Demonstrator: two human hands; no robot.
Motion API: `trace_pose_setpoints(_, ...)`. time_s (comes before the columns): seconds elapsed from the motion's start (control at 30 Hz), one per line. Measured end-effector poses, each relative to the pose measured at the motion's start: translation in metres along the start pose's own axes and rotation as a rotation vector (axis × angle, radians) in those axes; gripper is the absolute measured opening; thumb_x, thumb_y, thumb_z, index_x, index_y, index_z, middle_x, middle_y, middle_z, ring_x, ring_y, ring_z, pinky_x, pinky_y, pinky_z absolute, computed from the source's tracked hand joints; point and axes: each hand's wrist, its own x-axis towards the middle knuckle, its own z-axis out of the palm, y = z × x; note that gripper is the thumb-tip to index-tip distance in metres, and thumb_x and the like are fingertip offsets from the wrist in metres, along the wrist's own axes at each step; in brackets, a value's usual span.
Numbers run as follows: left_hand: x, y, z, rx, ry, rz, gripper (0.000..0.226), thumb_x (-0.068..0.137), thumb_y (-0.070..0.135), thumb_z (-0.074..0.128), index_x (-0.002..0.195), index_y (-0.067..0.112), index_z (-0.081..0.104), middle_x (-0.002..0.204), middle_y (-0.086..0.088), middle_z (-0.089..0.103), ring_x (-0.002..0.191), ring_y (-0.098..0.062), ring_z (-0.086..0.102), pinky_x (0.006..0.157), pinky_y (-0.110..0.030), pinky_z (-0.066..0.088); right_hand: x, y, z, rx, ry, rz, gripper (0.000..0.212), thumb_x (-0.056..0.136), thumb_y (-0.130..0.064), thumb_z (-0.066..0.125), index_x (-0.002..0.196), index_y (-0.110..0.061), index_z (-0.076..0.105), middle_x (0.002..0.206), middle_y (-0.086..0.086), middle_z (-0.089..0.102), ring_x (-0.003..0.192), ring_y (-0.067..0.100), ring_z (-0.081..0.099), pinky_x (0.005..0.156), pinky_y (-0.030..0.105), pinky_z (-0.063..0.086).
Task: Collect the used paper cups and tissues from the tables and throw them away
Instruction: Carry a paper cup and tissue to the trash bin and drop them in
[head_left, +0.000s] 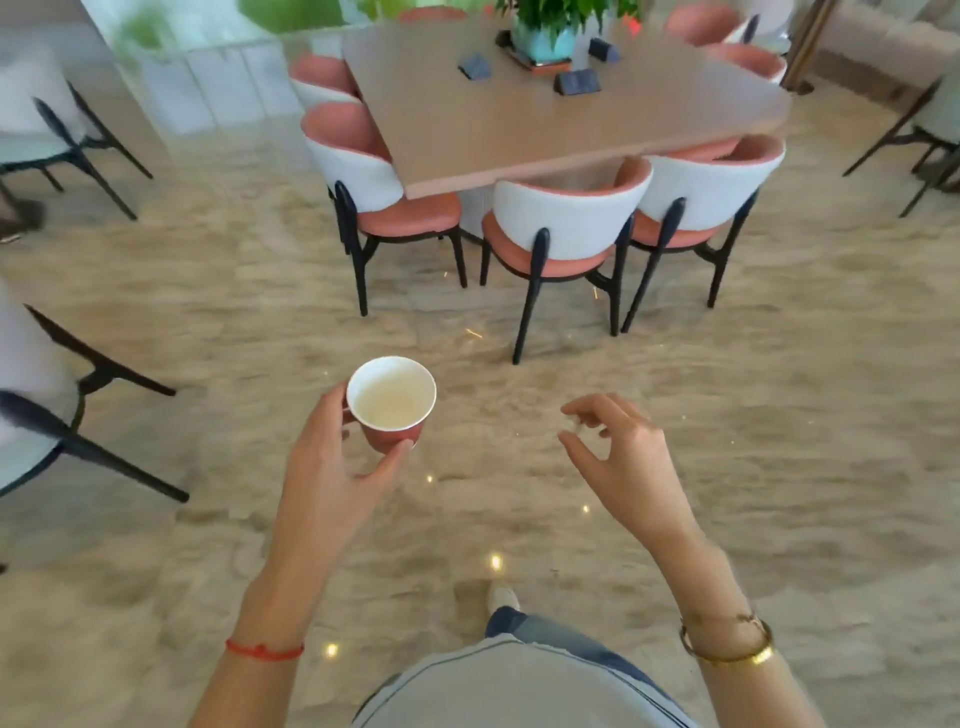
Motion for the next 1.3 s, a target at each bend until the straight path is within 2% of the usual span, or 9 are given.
trace_pose_setpoints(0.1,0.038,-0.01,-0.002,0.008,0.086,-0.076,0.071,0.07,0.025,0.084,0.131,0.021,0.048,0.118,0.014,0.056,0.104,-0.013,0.06,0.085,-0.021,0.043,0.069,-0.003,0.015,0.013,-0.061,-0.087,0.02,0.085,-0.018,0.07,0.105,-0.016,0.066,0.094,-0.008,0.061,0.089,0.009,0.055,0.081,0.021,0.046)
trace_pose_setpoints(0.2,0.067,-0.023,-0.009,0.028,0.166,-0.15,0.072,0.07,0.027,0.084,0.131,0.031,0.045,0.116,0.018,0.056,0.101,-0.005,0.058,0.081,-0.003,0.038,0.13,-0.011,0.034,0.018,-0.132,-0.157,0.021,0.084,-0.017,0.071,0.104,-0.016,0.066,0.093,-0.009,0.06,0.087,0.008,0.054,0.081,0.017,0.043)
trace_pose_setpoints(0.27,0.086,-0.034,-0.012,0.056,0.216,-0.194,0.073,0.07,0.028,0.084,0.131,0.031,0.045,0.115,0.018,0.056,0.098,-0.004,0.057,0.078,0.002,0.036,0.167,-0.016,0.051,0.023,-0.184,-0.194,0.021,0.084,-0.017,0.071,0.104,-0.017,0.066,0.094,-0.008,0.06,0.087,0.008,0.054,0.081,0.016,0.042)
trace_pose_setpoints(0.4,0.13,-0.068,-0.014,0.118,0.271,-0.289,0.076,0.069,0.03,0.084,0.135,0.022,0.046,0.117,0.011,0.058,0.097,-0.008,0.058,0.076,-0.006,0.04,0.24,-0.026,0.097,0.048,-0.279,-0.247,0.022,0.085,-0.019,0.07,0.107,-0.017,0.066,0.096,-0.008,0.062,0.091,0.008,0.055,0.085,0.02,0.044)
trace_pose_setpoints(0.6,0.244,-0.132,-0.027,0.169,0.347,-0.343,0.072,0.07,0.028,0.084,0.132,0.019,0.048,0.112,0.012,0.059,0.093,-0.008,0.058,0.072,0.004,0.036,0.364,-0.06,0.186,0.088,-0.368,-0.311,0.022,0.087,-0.019,0.068,0.108,-0.018,0.065,0.098,-0.005,0.062,0.094,0.01,0.055,0.086,0.026,0.046)
trace_pose_setpoints(0.83,0.413,-0.202,-0.077,0.13,0.382,-0.317,0.072,0.068,0.054,0.072,0.13,0.027,0.046,0.111,0.021,0.056,0.094,-0.002,0.058,0.072,0.003,0.038,0.525,-0.133,0.276,0.146,-0.344,-0.356,0.022,0.086,-0.016,0.069,0.107,-0.019,0.065,0.093,-0.008,0.06,0.089,0.009,0.055,0.082,0.021,0.044)
trace_pose_setpoints(0.97,0.499,-0.24,-0.095,0.154,0.339,-0.31,0.078,0.066,0.064,0.065,0.132,0.028,0.044,0.115,0.016,0.059,0.099,-0.005,0.06,0.075,-0.007,0.041,0.599,-0.153,0.317,0.162,-0.322,-0.321,0.023,0.085,-0.016,0.069,0.107,-0.022,0.064,0.094,-0.01,0.059,0.09,0.006,0.053,0.082,0.015,0.039)
trace_pose_setpoints(1.1,0.572,-0.277,-0.101,0.143,0.327,-0.301,0.079,0.066,0.062,0.066,0.132,0.026,0.045,0.115,0.012,0.06,0.1,-0.007,0.06,0.081,-0.019,0.049,0.663,-0.159,0.356,0.155,-0.333,-0.272,0.023,0.085,-0.016,0.07,0.106,-0.022,0.065,0.093,-0.008,0.061,0.091,0.006,0.054,0.081,0.01,0.037)
trace_pose_setpoints(1.3,0.694,-0.346,-0.098,0.157,0.313,-0.342,0.073,0.069,0.048,0.076,0.131,0.023,0.048,0.11,0.017,0.056,0.097,-0.007,0.06,0.077,-0.007,0.041,0.786,-0.167,0.43,0.15,-0.356,-0.261,0.022,0.085,-0.016,0.069,0.106,-0.022,0.064,0.094,-0.009,0.061,0.09,0.008,0.054,0.077,0.008,0.036)
